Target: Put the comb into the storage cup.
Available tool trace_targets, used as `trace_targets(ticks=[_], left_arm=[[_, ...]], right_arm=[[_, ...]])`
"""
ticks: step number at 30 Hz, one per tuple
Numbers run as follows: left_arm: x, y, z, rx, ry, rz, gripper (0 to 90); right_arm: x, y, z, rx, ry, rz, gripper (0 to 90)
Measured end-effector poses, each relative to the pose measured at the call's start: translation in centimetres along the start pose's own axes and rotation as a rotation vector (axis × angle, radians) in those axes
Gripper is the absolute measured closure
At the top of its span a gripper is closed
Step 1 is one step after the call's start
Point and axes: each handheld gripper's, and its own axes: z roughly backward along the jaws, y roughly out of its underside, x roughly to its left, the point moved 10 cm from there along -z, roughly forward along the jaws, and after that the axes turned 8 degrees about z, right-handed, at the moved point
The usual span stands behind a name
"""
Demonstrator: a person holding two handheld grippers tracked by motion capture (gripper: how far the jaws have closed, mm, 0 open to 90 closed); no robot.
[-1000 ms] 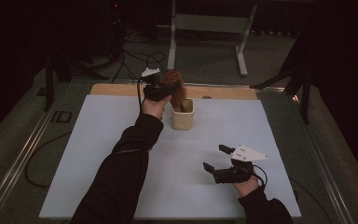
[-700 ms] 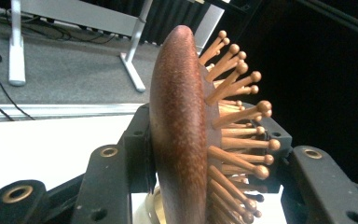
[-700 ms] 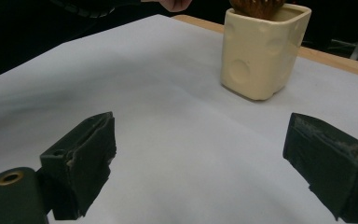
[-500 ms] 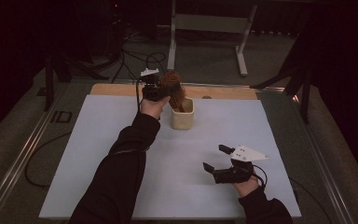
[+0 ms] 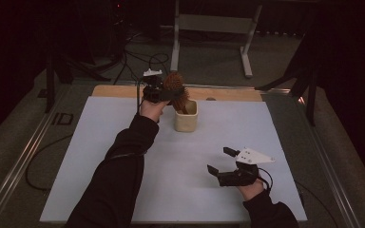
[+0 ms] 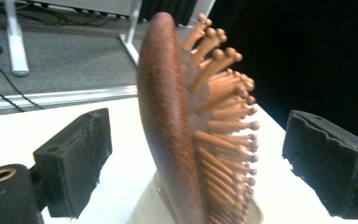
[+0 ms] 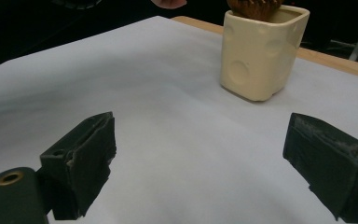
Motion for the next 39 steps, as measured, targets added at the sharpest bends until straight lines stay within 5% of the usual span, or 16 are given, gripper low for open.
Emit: trace_targets(ticks=[7, 39], left_arm=[[-0.6, 0.2, 0.8, 0.016, 0.04, -0.031, 0.3], [-1.3, 1.8, 5.2, 0.07, 0.14, -0.157, 0.0]], right_arm=[[-0.1, 0.0, 0.1, -0.004, 0.004, 0.001, 9.1], [-0.2, 0.1, 0.0, 0.008, 0.012, -0.003, 9.1]])
